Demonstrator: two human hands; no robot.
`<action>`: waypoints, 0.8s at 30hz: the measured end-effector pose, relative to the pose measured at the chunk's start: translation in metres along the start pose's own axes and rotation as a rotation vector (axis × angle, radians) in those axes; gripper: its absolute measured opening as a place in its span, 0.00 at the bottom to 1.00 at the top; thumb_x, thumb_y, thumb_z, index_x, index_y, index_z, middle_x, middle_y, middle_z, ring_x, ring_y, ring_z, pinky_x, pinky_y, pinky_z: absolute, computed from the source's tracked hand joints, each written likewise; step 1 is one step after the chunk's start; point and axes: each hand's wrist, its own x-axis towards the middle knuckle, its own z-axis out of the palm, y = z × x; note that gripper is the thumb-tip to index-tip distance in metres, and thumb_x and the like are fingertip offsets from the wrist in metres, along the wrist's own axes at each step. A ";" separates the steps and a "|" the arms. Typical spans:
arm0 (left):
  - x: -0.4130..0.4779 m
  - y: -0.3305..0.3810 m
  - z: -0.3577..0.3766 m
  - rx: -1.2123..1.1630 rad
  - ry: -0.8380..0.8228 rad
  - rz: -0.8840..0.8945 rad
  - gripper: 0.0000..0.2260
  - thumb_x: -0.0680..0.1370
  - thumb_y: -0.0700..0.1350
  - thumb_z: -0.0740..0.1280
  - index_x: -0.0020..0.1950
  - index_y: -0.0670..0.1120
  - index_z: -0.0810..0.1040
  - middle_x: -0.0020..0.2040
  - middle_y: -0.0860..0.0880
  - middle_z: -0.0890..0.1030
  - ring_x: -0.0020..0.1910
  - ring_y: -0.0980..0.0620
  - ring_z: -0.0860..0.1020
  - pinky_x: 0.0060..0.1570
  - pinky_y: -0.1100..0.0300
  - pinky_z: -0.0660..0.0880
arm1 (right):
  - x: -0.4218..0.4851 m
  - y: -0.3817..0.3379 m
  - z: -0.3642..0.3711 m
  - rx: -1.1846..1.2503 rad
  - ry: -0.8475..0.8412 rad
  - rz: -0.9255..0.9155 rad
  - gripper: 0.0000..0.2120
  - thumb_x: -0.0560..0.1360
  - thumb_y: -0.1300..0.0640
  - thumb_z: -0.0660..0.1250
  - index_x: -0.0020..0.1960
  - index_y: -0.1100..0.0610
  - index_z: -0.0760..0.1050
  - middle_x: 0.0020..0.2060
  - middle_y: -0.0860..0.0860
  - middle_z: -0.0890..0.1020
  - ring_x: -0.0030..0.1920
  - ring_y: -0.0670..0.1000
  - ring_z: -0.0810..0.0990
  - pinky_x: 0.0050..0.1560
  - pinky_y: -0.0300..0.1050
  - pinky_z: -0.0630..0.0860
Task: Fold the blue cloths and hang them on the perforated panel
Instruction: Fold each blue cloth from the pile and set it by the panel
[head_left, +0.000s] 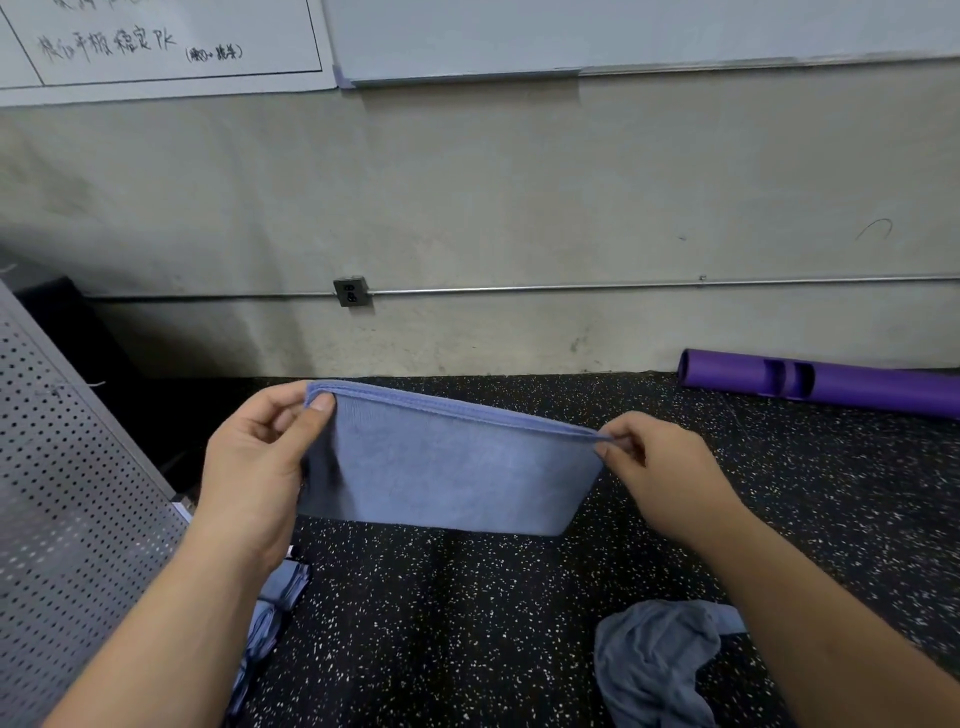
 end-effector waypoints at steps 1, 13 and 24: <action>0.002 -0.001 -0.002 0.024 0.005 -0.008 0.06 0.81 0.40 0.73 0.57 0.41 0.85 0.37 0.54 0.83 0.40 0.57 0.80 0.44 0.64 0.79 | 0.001 0.001 -0.003 0.089 0.033 -0.001 0.04 0.83 0.54 0.70 0.52 0.45 0.81 0.40 0.43 0.85 0.36 0.41 0.79 0.36 0.31 0.72; 0.003 -0.002 -0.007 0.099 -0.073 -0.097 0.08 0.72 0.47 0.78 0.46 0.47 0.83 0.38 0.49 0.82 0.38 0.51 0.78 0.41 0.62 0.80 | 0.004 0.013 -0.033 0.664 0.123 0.051 0.11 0.78 0.66 0.74 0.54 0.52 0.87 0.48 0.49 0.90 0.52 0.49 0.88 0.54 0.39 0.83; -0.003 -0.007 -0.001 0.290 -0.263 -0.132 0.04 0.87 0.45 0.65 0.53 0.49 0.73 0.37 0.47 0.74 0.38 0.53 0.75 0.42 0.52 0.77 | -0.002 0.013 -0.025 0.418 0.013 -0.007 0.07 0.87 0.55 0.63 0.53 0.44 0.76 0.33 0.53 0.80 0.34 0.52 0.71 0.39 0.50 0.68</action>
